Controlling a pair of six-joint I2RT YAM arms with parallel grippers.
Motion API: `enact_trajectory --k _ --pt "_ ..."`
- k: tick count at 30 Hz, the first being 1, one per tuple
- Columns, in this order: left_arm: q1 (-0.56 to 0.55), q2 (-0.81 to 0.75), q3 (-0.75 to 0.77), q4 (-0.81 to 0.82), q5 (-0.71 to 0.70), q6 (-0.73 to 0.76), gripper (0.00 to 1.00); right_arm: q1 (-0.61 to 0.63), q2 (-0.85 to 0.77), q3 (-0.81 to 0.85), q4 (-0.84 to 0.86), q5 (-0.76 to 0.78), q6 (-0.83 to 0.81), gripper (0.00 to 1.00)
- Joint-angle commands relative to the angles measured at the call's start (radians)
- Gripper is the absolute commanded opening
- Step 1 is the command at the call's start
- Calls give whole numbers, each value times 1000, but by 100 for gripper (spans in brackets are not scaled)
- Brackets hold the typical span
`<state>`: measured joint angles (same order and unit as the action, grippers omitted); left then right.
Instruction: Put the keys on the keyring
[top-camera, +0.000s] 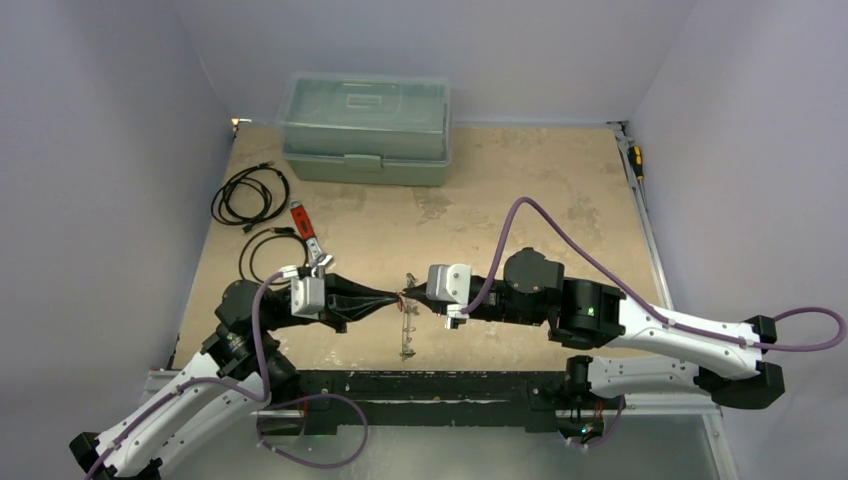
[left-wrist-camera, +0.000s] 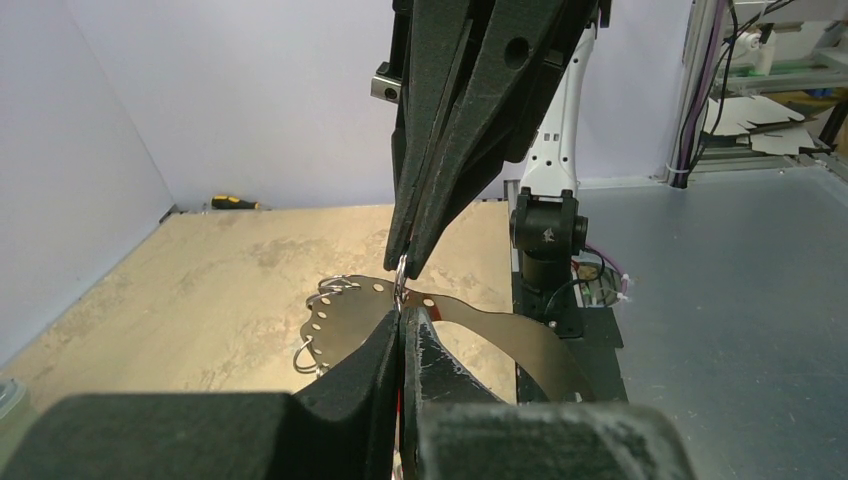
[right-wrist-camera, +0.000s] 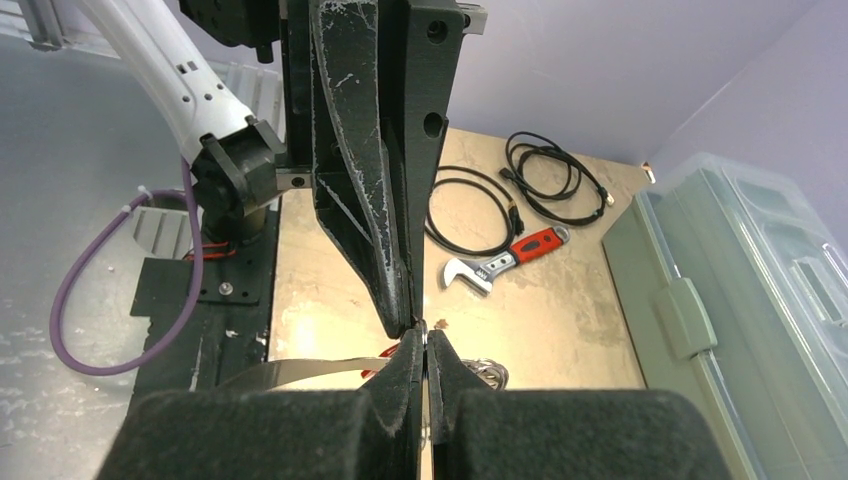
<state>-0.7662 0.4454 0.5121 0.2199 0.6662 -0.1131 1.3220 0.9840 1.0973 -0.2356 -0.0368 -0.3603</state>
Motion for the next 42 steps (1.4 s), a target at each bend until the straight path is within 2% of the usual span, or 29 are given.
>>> enact_trajectory --k 1,10,17,18,22,26,34,42 --pt "0 -12 4 19 -7 -2 0 2 -9 42 50 6 -9 0" --pt "1 -10 18 -10 -28 7 0 2 -88 24 62 28 -12 0" --pt "0 -7 16 -2 -19 5 0 2 -80 20 52 25 -8 0" --pt "0 -7 16 -2 -21 5 3 2 -77 19 54 24 -8 0" --pt "0 -19 13 -1 -25 12 33 2 -72 12 69 3 -4 0" --pt "1 -37 9 7 -27 11 45 2 -56 6 89 -7 -2 0" --pt "0 -33 3 29 -6 -7 45 2 -18 10 132 -49 5 0" --pt "1 -33 1 32 -14 -12 36 2 23 24 158 -80 3 0"
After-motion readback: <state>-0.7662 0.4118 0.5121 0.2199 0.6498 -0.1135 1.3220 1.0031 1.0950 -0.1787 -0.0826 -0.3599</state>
